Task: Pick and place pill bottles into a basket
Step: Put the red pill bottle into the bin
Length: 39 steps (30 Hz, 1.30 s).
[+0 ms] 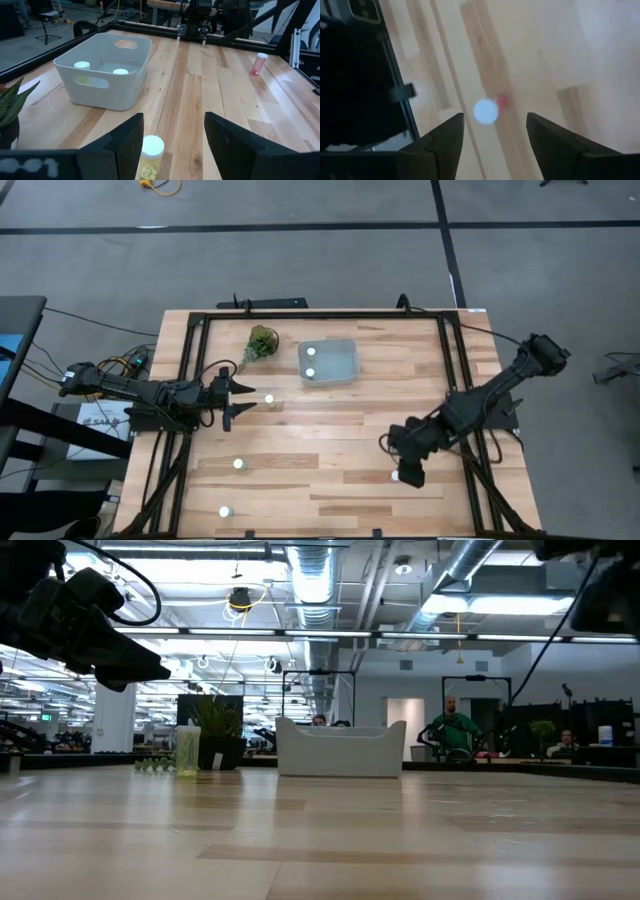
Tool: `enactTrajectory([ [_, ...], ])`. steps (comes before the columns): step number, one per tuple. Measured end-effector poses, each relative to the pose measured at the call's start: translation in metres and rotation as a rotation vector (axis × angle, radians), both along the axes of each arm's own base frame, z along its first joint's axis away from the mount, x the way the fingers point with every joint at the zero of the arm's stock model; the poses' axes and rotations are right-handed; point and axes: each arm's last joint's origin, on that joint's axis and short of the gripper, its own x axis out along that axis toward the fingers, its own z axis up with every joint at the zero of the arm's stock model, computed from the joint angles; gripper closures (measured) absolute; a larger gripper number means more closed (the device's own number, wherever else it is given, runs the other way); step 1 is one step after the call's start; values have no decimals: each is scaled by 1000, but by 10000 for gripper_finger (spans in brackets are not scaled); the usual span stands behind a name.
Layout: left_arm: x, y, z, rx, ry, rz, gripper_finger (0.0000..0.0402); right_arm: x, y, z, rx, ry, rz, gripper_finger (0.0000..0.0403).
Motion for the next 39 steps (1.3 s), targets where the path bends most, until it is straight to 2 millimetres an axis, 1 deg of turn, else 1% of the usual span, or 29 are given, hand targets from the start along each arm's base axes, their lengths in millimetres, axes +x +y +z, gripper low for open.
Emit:
enactTrajectory([
  [4,0,0,0,0,0,0,203,2,14,-16,3,76,17,193],
  [8,0,0,0,0,0,1,203,7,21,-26,12,91,33,191],
  [14,0,0,0,1,2,1,203,12,23,-34,-7,98,28,190],
  [16,0,0,0,1,2,1,203,16,21,-37,-10,100,15,191],
  [17,0,0,0,2,2,1,203,15,19,-38,-24,117,13,191],
  [19,0,0,0,2,3,1,203,16,18,-38,-26,115,9,193],
  [22,0,0,0,2,3,1,203,18,16,-42,-33,135,-1,193],
  [25,0,0,0,10,5,-1,203,19,18,-41,-14,127,4,190],
  [29,0,0,0,17,6,-3,203,20,20,-45,-1,143,13,185],
  [35,0,0,0,18,6,-3,203,25,26,-56,42,191,38,176],
  [39,0,0,0,18,6,-3,203,27,27,-66,26,215,57,170],
])
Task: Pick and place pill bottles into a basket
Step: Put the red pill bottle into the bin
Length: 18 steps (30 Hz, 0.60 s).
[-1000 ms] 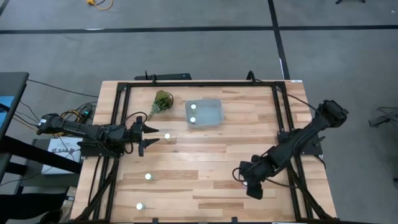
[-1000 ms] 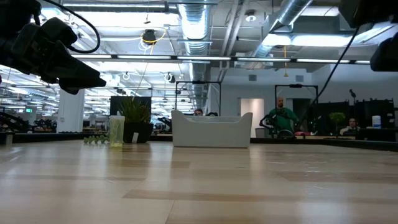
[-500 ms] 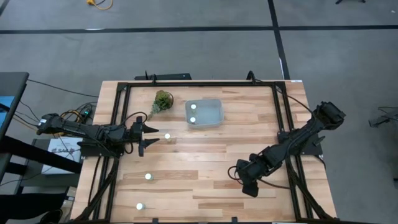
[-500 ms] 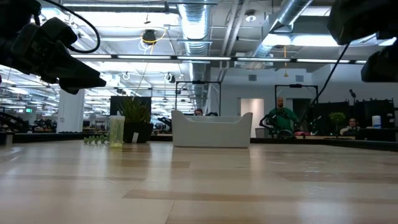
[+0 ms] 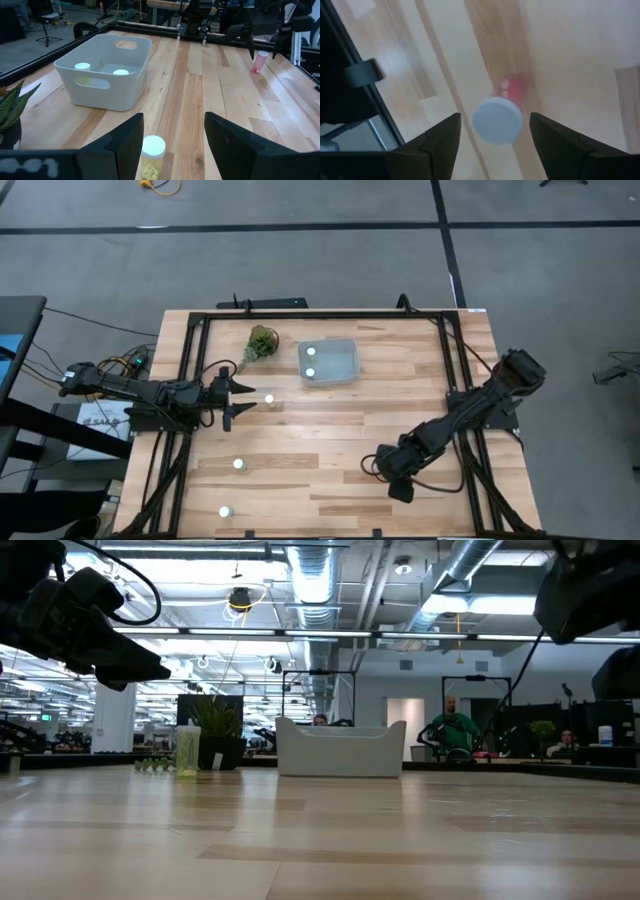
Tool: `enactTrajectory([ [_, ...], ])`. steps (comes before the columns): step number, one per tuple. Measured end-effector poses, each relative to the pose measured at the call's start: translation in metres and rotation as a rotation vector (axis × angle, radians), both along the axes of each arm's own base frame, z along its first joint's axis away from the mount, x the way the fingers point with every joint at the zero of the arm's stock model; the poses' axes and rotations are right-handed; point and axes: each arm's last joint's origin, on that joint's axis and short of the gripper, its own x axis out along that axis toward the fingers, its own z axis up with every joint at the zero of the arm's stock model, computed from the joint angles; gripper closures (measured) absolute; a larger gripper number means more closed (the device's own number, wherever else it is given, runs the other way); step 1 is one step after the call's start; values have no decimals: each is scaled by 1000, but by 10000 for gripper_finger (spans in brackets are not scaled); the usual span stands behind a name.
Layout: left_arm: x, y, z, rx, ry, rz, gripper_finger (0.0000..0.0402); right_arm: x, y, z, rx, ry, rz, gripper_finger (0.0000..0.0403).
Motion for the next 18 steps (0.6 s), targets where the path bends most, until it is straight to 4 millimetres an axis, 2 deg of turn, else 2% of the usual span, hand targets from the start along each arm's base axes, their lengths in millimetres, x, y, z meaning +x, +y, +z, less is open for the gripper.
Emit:
enactTrajectory([
  [8,0,0,0,0,0,0,203,5,-2,-7,-39,-22,37,181],
  [18,0,0,0,2,0,8,203,6,-4,-7,-63,-40,49,267],
])
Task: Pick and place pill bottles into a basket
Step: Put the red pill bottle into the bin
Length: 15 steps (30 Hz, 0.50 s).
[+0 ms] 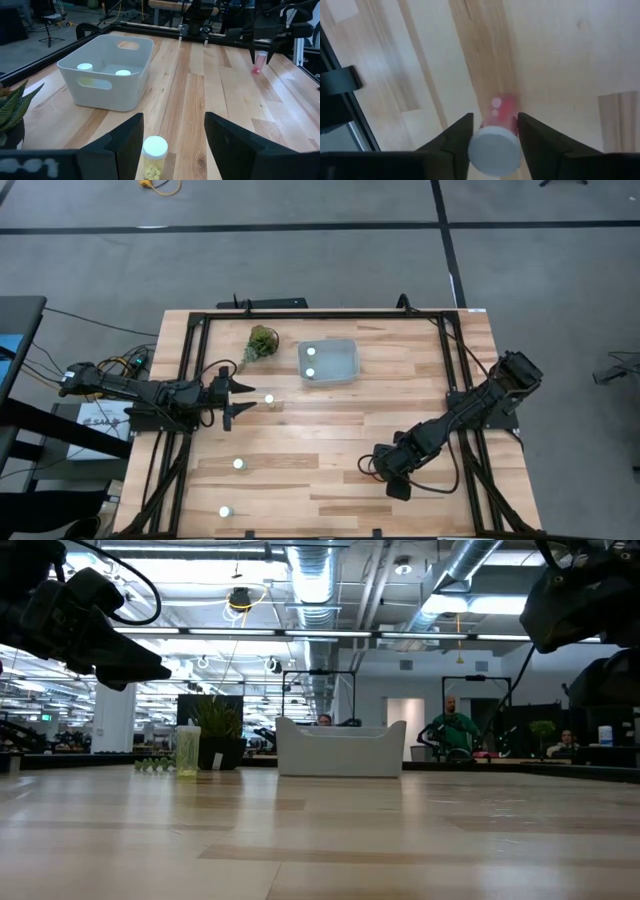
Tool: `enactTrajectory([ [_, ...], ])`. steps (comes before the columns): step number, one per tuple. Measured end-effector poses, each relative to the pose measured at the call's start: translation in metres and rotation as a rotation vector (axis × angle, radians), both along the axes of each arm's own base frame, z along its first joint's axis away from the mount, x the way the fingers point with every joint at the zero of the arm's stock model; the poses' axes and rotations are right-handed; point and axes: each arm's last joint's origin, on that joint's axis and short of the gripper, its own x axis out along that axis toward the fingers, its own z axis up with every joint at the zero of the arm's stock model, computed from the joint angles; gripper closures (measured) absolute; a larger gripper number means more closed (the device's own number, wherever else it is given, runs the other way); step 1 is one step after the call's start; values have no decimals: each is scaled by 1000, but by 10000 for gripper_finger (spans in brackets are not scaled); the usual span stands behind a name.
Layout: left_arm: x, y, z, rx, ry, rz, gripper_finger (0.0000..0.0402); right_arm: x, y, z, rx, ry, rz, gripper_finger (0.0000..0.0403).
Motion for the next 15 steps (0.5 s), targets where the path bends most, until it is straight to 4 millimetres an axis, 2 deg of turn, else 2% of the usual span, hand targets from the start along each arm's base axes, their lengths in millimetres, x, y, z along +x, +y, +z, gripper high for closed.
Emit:
enactTrajectory([
  [6,0,0,0,0,0,3,203,1,-1,0,0,-6,21,306],
  [11,0,0,0,1,-1,10,203,7,-12,5,2,-35,18,298],
  [15,0,0,0,2,-1,10,203,20,-26,19,-18,-112,29,286],
])
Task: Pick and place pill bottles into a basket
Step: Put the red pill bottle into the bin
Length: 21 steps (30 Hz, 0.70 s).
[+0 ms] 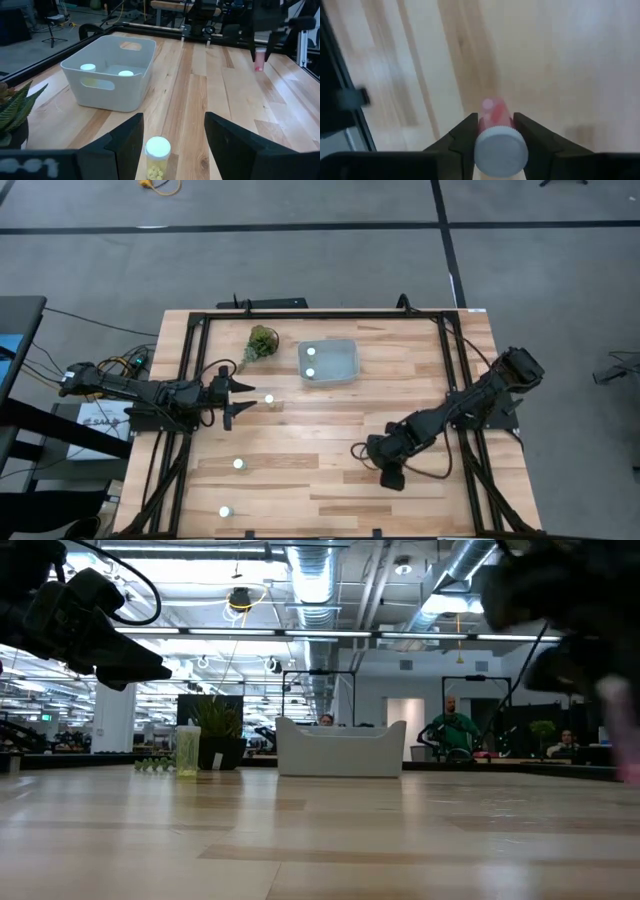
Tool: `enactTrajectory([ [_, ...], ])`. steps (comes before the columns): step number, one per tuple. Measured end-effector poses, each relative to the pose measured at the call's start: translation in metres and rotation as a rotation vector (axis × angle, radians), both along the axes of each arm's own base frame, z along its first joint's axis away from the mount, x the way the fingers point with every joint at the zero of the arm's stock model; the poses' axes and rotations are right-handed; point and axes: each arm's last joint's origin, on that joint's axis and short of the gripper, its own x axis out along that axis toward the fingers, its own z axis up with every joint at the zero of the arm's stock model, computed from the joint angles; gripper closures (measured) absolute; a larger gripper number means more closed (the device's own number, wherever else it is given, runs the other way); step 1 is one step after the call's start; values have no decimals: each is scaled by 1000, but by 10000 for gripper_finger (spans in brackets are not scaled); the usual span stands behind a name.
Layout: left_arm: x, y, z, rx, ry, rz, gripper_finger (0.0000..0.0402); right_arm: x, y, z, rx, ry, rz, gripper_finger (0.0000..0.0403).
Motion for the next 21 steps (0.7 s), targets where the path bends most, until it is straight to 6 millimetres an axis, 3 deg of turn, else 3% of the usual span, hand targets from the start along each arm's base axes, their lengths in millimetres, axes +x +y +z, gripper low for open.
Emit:
enactTrajectory([
  [6,0,0,0,0,0,0,203,30,-36,36,-96,-208,52,301],
  [12,0,-1,0,-4,1,-20,203,55,-92,77,-230,-305,103,301],
  [18,0,-1,0,-4,1,-20,203,65,-158,106,-362,-362,83,293],
  [21,0,-1,0,-5,1,-24,203,63,-186,110,-410,-348,90,295],
])
